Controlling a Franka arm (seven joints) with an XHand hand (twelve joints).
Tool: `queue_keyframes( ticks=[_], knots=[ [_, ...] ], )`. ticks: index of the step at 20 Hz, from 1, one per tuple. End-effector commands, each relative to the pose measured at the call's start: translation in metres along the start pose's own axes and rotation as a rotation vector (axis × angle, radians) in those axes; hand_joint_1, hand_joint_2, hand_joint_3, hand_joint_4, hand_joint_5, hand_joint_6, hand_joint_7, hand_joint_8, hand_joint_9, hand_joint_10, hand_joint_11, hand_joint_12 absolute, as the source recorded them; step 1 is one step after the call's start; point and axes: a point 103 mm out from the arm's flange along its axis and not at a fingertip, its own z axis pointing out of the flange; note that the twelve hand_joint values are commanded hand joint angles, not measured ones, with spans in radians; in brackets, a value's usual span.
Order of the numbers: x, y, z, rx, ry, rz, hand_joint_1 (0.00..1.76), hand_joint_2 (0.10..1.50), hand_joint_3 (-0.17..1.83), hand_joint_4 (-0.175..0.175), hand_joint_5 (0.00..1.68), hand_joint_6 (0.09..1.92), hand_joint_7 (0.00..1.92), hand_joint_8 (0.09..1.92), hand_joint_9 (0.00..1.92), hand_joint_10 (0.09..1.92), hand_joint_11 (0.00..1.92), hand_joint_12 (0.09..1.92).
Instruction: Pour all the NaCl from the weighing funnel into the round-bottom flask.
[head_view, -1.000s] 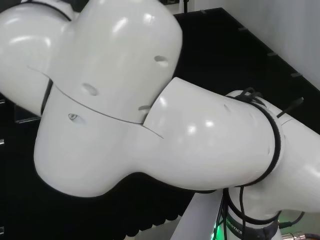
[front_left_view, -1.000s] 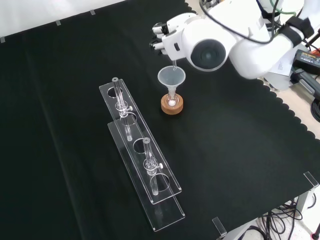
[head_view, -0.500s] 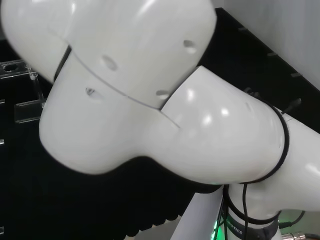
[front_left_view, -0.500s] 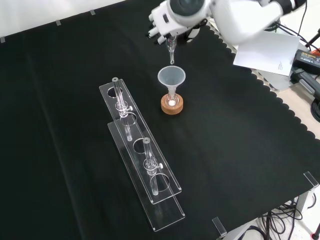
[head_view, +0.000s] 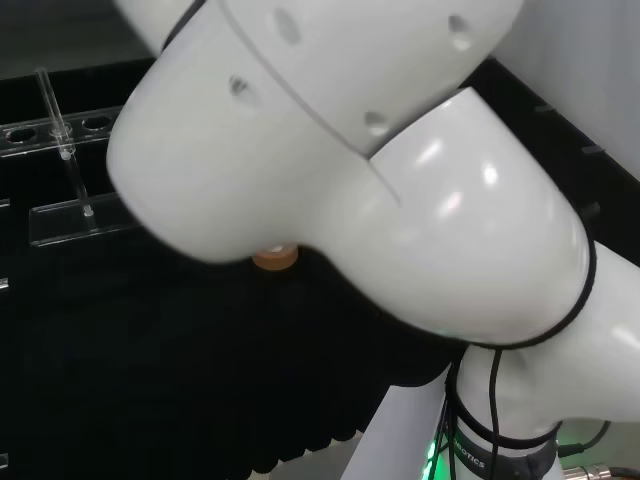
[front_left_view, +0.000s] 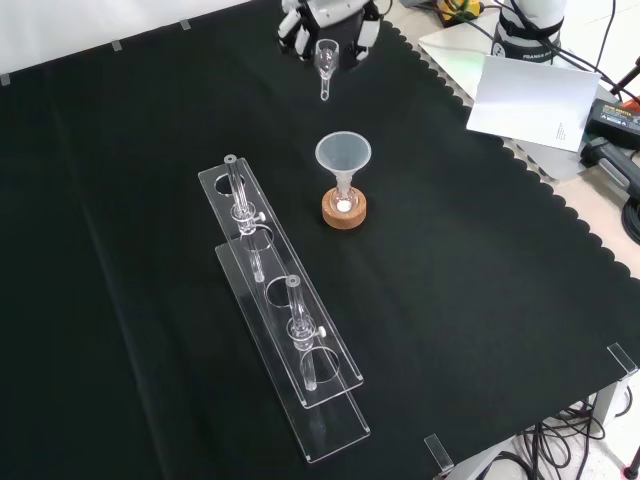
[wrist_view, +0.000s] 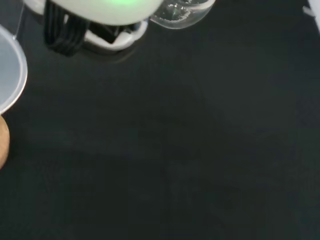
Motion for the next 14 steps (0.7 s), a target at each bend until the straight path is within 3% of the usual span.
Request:
queue_keyframes(
  ticks=[1,5,14],
  knots=[
    [-0.03,0.011,0.008,0.011,0.15,0.01,1.13,0.69,0.56,0.175,1.33,0.53,0.62,0.67,1.09,0.16,0.94,0.93],
    [-0.048,0.017,0.013,0.024,0.183,0.026,1.13,0.69,0.56,0.175,1.33,0.53,0.62,0.67,1.09,0.16,0.94,0.93],
    [-0.078,0.043,0.016,0.032,0.183,0.033,1.13,0.69,0.56,0.175,1.32,0.54,0.62,0.67,1.09,0.16,0.94,0.93]
  ],
)
